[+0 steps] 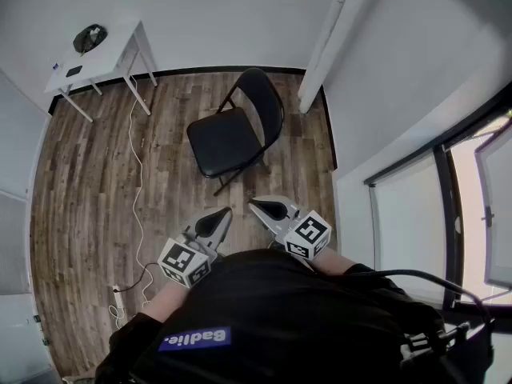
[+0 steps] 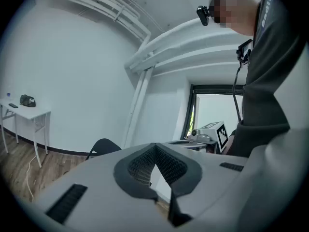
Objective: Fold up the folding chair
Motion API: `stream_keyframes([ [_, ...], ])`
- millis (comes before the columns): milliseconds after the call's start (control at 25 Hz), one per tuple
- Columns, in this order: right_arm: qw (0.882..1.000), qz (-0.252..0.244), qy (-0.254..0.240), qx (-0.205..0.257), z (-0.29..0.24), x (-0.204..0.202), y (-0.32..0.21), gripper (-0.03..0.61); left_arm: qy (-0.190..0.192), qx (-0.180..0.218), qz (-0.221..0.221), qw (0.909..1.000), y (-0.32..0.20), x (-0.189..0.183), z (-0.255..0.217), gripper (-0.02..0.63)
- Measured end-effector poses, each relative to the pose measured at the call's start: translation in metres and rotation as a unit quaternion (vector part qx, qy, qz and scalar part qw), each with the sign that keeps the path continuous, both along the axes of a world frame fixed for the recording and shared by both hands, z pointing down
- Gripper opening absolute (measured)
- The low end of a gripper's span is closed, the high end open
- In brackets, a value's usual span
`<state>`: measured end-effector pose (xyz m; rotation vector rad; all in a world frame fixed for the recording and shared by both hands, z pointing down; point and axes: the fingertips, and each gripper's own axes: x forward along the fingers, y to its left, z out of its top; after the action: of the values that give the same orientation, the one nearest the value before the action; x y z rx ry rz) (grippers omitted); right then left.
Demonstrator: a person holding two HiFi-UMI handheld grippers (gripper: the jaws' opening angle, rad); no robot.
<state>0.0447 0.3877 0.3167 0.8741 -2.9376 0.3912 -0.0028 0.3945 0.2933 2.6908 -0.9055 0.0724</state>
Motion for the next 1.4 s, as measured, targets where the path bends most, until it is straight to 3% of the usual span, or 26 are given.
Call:
stream_keyframes([
  [800, 1.0, -0.006, -0.009, -0.018, 0.006, 0.011, -0.014, -0.002, 0.0, -0.011, -0.012, 0.9999, -0.012, 0.009, 0.005, 0.002],
  [1400, 0.998, -0.054, -0.01, -0.029, 0.016, 0.067, -0.035, -0.002, -0.005, -0.013, -0.039, 0.9991, -0.038, 0.07, 0.008, 0.002],
])
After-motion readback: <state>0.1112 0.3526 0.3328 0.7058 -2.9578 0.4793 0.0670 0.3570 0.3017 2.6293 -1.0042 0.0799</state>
